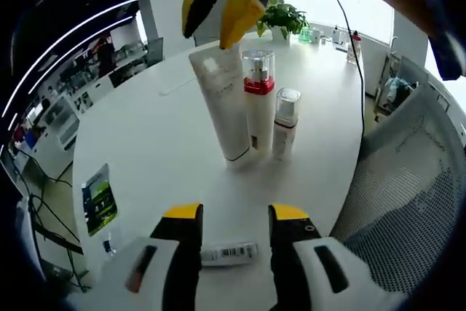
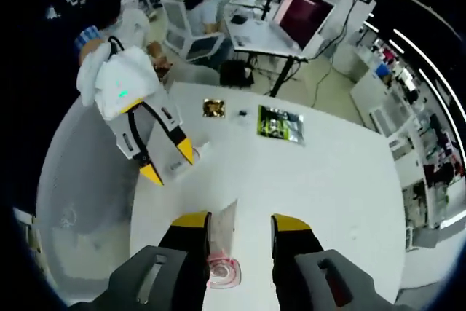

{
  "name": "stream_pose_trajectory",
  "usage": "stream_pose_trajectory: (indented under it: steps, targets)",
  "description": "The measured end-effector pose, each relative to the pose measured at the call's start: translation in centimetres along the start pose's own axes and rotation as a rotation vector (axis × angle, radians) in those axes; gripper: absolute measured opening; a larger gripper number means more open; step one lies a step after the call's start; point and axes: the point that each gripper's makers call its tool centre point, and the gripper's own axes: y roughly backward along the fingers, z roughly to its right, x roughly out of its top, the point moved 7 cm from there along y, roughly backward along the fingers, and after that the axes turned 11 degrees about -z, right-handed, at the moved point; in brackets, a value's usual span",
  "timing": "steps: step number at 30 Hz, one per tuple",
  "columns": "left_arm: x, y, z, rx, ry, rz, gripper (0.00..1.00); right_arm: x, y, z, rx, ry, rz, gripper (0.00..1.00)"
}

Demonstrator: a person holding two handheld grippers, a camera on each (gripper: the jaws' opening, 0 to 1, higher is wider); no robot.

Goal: Arrange the skincare products in the storage area until every visible bottle or jar stands upright without overlapping.

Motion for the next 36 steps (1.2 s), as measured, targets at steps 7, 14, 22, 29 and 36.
stream_pose_trajectory:
  steps: [7, 14, 22, 29, 36]
  targets:
    - [0.2, 0.3, -0.1, -0.006, 0.022, 0.019, 0.32, -4.8, 2.4, 0.1, -0.032, -0.047, -0.015, 0.27]
    - [0.1, 0.0, 0.2, -0.015, 0.01, 0.005, 0.32, -6.2, -0.5, -1.2, 0.038, -0.048, -0.091, 0.28]
    - [-0.1, 0.1, -0.2, -0.003, 0.029, 0.0, 0.32, -6.4, -4.0, -1.5, 0.131, -0.059, -0.159, 0.22]
    - [-0.2, -0.1, -0.2, 0.001, 0.03, -0.014, 0.32, -6.5, -4.0, -1.4, 0.117, -0.142, -0.125, 0.22]
    - [-0.3, -0.1, -0.2, 0.002, 0.03, -0.016, 0.32, -6.9, -3.1, -1.4, 0.011, -0.023, -0.2, 0.27]
